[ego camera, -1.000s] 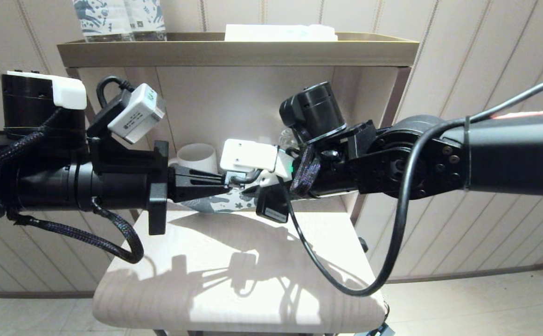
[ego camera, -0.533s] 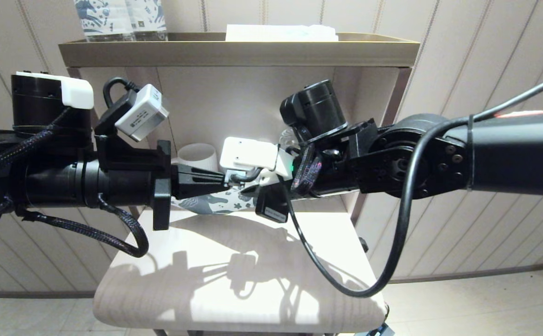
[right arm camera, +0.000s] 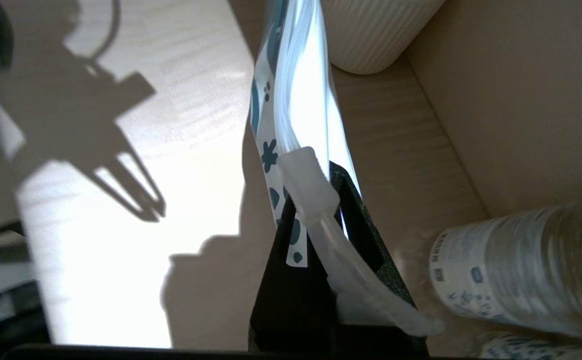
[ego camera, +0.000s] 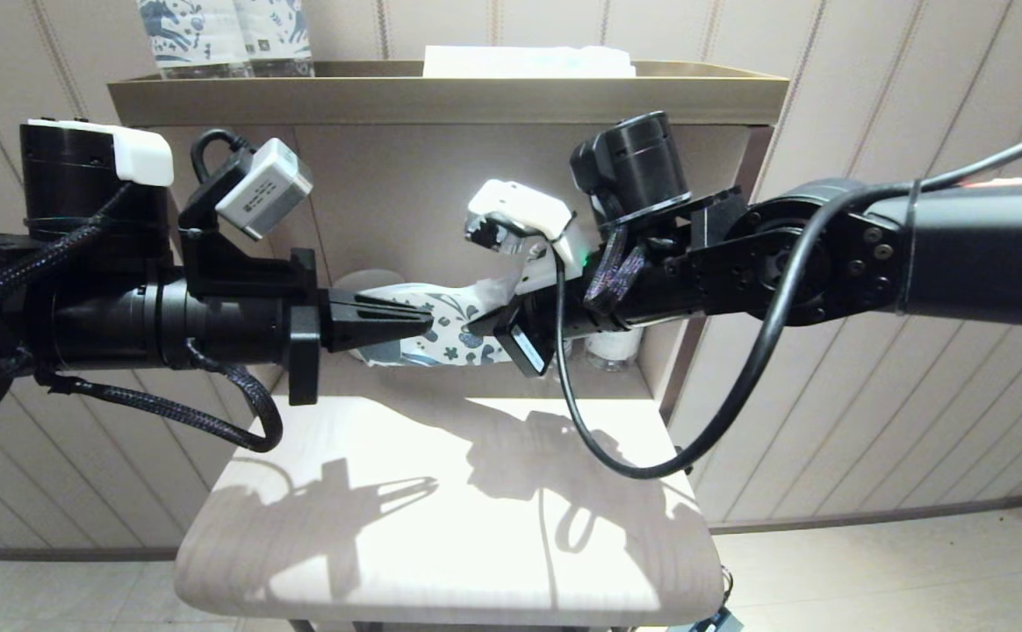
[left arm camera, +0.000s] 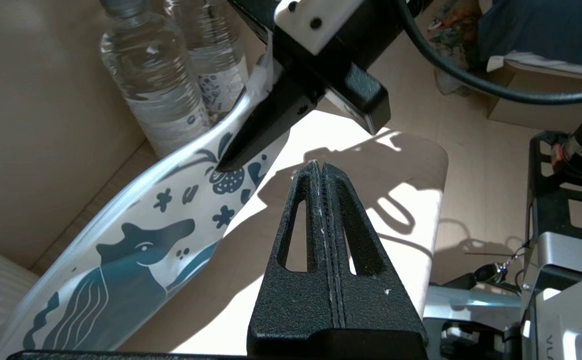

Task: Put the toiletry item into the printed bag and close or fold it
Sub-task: Close the strorage bag and place it on the desk

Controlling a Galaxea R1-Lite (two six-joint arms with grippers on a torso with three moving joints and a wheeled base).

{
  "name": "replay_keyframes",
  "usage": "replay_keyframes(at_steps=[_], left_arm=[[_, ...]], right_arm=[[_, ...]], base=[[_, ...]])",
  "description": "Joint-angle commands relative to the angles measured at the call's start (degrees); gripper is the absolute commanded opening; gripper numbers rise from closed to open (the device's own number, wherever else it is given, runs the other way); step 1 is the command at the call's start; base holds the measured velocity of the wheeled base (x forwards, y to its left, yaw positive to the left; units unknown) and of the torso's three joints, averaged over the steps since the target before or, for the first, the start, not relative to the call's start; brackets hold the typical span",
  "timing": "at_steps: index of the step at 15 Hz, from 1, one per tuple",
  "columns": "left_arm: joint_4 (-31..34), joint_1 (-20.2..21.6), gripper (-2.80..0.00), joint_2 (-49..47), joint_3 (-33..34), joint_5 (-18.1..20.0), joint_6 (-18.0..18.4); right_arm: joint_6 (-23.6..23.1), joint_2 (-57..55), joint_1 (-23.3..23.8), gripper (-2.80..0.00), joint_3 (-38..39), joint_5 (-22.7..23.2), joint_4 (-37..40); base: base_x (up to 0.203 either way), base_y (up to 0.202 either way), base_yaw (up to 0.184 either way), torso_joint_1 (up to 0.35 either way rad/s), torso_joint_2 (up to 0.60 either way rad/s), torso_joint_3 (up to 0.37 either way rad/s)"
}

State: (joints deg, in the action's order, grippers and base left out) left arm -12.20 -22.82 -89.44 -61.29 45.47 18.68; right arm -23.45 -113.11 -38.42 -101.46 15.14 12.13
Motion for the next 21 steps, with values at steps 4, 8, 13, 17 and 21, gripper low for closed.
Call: replay_keyframes(at_steps=[4, 8, 13, 17, 21], left_arm=[[0.07, 0.06, -2.80, 0.09, 0.47, 0.23, 0.13], [-0.01, 0.06, -2.80, -0.47, 0.55, 0.23, 0.31], [0.00, 0.06, -2.80, -0.48, 0.56, 0.15, 0.31], [-0.01, 0.06, -2.80, -0.86, 0.39, 0.14, 0.31], [-0.01, 0.06, -2.80, -0.91, 0.47, 0.14, 0.40]], right_arm=[[2.18, -0.13, 0.20, -2.80, 5.27, 0.65, -0.19], [1.92, -0.61, 0.37, -2.80, 8.55, 0.60, -0.47], [1.83, -0.01, 0.19, -2.80, 8.67, 0.34, -1.01], [1.92, 1.05, 0.02, 0.00, 9.44, 0.16, -2.90], [2.33, 0.87, 0.47, 0.00, 10.90, 0.38, -2.99]], base=[[0.000, 0.000, 0.000, 0.000, 0.00, 0.000], [0.000, 0.000, 0.000, 0.000, 0.00, 0.000], [0.000, 0.000, 0.000, 0.000, 0.00, 0.000], [0.000, 0.000, 0.000, 0.000, 0.00, 0.000], [0.000, 0.000, 0.000, 0.000, 0.00, 0.000]])
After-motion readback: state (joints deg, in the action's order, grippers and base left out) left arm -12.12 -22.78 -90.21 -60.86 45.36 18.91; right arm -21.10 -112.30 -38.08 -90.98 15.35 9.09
